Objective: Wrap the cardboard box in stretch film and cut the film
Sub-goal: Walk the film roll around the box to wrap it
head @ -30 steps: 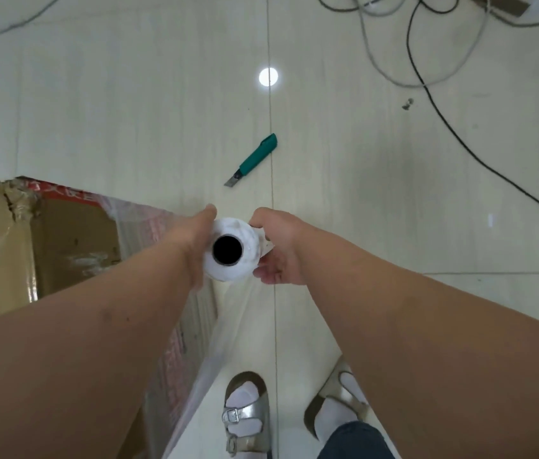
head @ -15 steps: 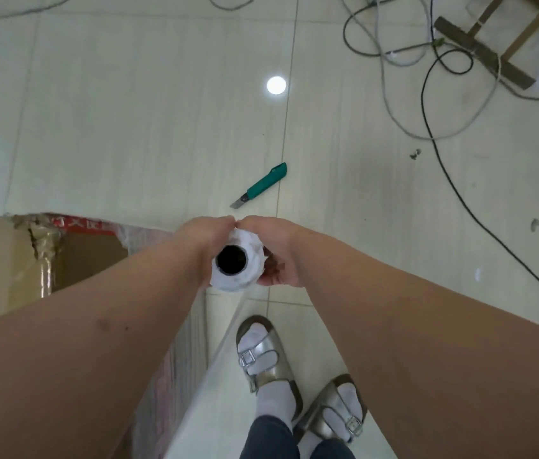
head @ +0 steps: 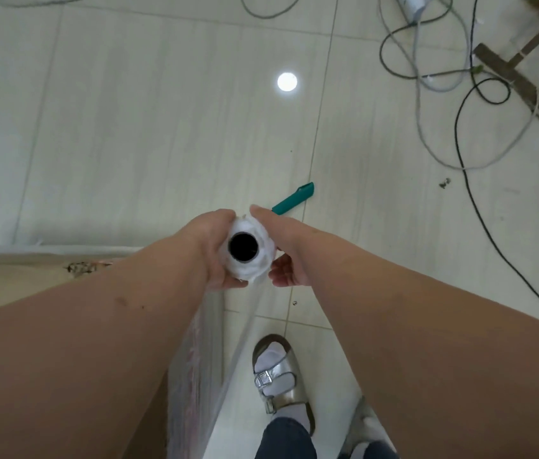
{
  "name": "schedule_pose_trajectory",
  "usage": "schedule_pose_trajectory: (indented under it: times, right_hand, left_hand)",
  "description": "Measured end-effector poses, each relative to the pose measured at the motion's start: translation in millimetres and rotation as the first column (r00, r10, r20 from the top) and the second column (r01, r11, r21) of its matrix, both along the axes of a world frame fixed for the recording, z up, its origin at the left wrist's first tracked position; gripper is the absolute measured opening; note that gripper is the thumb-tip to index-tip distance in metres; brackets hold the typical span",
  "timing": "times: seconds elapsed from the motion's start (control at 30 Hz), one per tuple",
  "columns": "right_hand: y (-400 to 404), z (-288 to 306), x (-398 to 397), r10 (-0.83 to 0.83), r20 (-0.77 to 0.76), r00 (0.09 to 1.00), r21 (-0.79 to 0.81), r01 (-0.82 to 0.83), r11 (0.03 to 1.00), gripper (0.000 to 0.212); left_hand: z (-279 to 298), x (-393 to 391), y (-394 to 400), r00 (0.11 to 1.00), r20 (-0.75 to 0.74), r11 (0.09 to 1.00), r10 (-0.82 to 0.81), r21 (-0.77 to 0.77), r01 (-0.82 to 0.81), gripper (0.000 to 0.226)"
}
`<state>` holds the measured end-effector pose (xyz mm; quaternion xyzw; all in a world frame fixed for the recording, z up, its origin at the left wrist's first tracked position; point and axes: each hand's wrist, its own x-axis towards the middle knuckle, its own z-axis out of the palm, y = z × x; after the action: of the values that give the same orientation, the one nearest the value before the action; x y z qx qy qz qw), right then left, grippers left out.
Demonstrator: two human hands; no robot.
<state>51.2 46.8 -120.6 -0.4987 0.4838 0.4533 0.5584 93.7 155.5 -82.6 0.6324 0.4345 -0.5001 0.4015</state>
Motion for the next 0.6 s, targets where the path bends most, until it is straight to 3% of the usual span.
schedule_pose_trajectory:
  times: [0.13,0.27,0.3,0.43,0.5,0.6]
  right_hand:
    - [1,3,22,-0.022,-0.038,0.999,0.086,0.025,0.996,0.033]
    - [-3,5,47,0.054,-0.005,0.999,0.137,-0.053,0.989,0.052]
    - [-2,7,56,0.086,0.012,0.996,0.148,-0.087,0.985,0.053]
    - [1,6,83,0.114,0.011,0.993,0.157,-0.115,0.981,0.048]
    - [3,1,95,0.126,-0.016,0.992,0.140,-0.123,0.983,0.043]
    - [2,-6,107,0.221,-0.025,0.975,0.096,-0.218,0.971,0.046]
  left_hand:
    - [6,14,-10,0.994,0.071,0.997,-0.078,-0.019,0.079,0.024]
    - [5,41,-14,0.917,0.315,0.967,-0.246,0.141,0.211,0.011]
    - [5,49,-12,0.879,0.356,0.945,-0.319,0.190,0.266,0.016]
    - [3,68,-9,0.752,0.390,0.838,-0.532,0.369,0.401,0.027]
    - [-3,78,2,0.785,0.368,0.844,-0.498,0.413,0.342,0.036]
    - [-15,80,20,0.953,0.301,0.951,-0.042,0.305,-0.055,0.048]
